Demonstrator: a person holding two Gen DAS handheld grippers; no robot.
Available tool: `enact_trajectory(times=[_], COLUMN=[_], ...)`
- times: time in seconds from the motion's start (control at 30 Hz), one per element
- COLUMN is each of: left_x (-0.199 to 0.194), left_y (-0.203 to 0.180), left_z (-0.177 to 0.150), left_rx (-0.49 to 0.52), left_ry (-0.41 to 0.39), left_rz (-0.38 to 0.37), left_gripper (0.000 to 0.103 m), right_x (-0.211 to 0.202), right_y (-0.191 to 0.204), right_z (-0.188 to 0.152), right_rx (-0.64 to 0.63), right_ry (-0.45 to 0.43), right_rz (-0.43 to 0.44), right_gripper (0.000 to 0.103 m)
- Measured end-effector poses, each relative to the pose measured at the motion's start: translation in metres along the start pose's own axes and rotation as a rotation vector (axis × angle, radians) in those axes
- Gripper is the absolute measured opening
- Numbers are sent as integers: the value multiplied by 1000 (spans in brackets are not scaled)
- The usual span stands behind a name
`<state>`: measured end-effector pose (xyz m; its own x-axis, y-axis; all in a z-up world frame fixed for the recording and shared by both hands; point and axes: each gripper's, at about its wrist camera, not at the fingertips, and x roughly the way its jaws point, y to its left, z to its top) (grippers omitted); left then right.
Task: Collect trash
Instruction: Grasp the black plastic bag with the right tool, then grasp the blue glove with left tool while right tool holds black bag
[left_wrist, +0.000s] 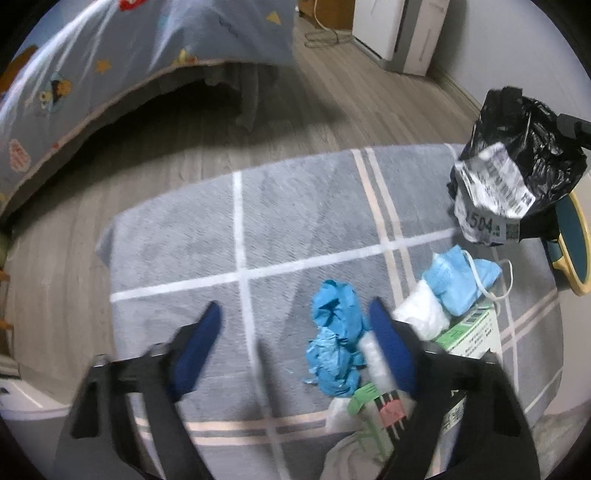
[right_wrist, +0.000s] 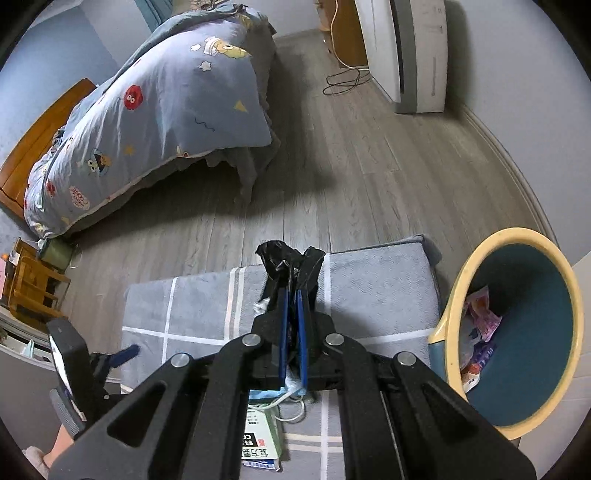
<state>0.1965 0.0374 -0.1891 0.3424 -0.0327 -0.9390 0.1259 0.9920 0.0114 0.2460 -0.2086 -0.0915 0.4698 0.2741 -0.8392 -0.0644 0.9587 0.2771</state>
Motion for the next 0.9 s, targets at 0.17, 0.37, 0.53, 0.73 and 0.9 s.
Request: enact_trajectory(times=[0.17,0.37,0.53,0.73,0.9], left_x=[10,-13,-40,-53,-43], left_y=[0,-1,-3,-8,-8], left_z=[3,12,19,25,30], left_rx=[-26,-44,-23,-30,-47], left_ry=[38,-39,-130,-170,-140], left_rz=[-90,-124,-88,-103,-85], left_gripper=[27,6,2,1,4], right_x=[1,-5,-14,-26,-31], right_y=[-3,-7,-15,-21,-30], right_z=[2,2,3,3,3], right_rx=[-5,-10,9,27,49], right_ry=[5,-5,-22,-41,-42], right_rz=[0,0,6,12,10], right_gripper=[5,5,5,5,5])
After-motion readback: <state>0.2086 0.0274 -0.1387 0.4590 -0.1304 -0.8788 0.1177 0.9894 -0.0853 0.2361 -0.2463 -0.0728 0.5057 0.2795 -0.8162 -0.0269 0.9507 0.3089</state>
